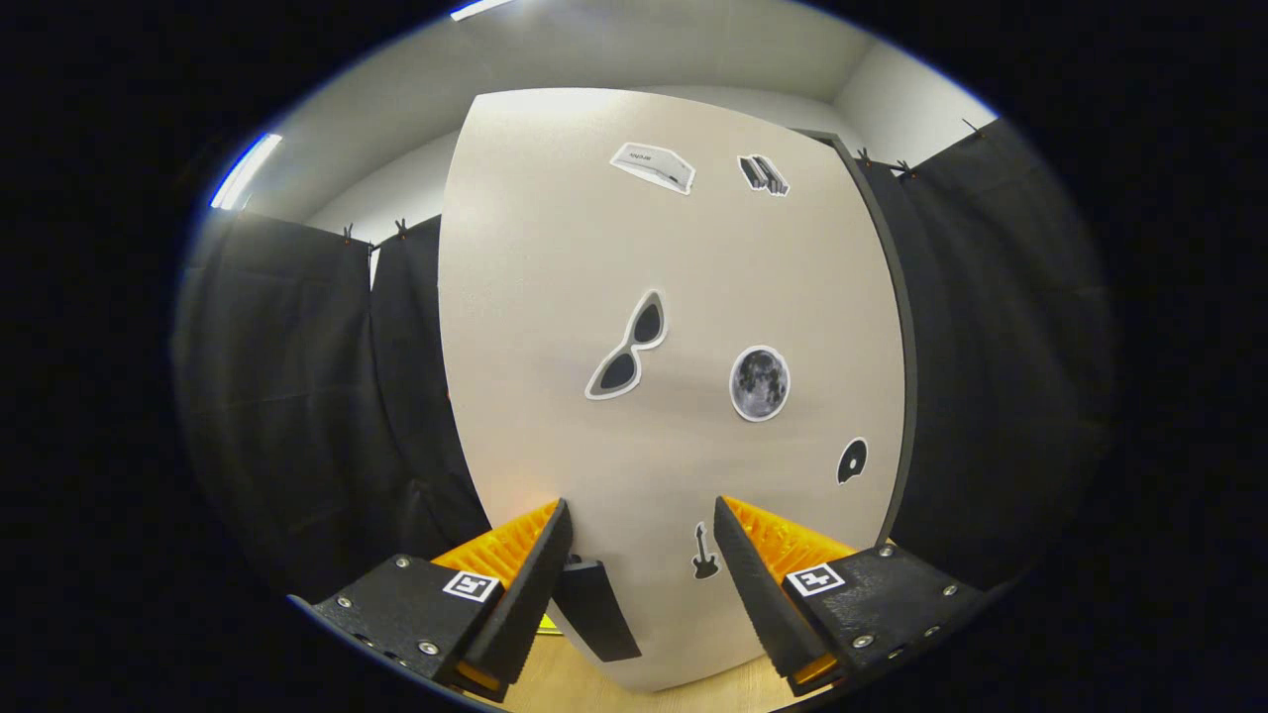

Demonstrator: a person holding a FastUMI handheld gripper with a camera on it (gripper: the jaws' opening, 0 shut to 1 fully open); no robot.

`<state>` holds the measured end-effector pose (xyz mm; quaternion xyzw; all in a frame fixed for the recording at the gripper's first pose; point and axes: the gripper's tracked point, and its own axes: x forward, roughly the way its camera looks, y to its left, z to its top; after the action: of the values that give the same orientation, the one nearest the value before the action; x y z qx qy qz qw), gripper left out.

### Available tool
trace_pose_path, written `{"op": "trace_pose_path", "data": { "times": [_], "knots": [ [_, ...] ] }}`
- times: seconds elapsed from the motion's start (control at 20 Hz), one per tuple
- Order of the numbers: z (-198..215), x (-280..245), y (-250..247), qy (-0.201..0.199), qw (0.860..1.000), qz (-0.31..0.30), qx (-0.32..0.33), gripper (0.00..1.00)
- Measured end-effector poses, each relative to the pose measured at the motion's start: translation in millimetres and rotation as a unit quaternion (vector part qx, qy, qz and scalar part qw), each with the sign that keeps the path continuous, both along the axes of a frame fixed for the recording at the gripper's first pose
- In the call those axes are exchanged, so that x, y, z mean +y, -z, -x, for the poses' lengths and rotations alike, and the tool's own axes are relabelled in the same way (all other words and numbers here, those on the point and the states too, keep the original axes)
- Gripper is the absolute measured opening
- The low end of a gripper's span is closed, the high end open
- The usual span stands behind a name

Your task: Open the shoe cabinet door, grab the shoes and put them into the shoe cabinet, then close the shoe cabinet door.

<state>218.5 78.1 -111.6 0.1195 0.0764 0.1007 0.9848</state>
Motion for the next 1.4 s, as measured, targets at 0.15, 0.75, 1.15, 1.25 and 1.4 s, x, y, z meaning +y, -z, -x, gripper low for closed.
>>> {"op": "trace_pose_path", "data": {
  "times": [0.15,0.75,1.15,1.25,1.4],
  "knots": [
    [-2,2,1,0.003,1.000,0.016,0.006,0.90],
    [19,-12,-23,0.014,0.998,0.054,0.002,0.90],
    [115,-81,-67,0.045,0.994,0.089,-0.046,0.91],
    [132,-100,-71,0.058,0.993,0.094,-0.050,0.91],
    [151,-121,-70,0.071,0.992,0.098,-0.048,0.91]
  ]
}}
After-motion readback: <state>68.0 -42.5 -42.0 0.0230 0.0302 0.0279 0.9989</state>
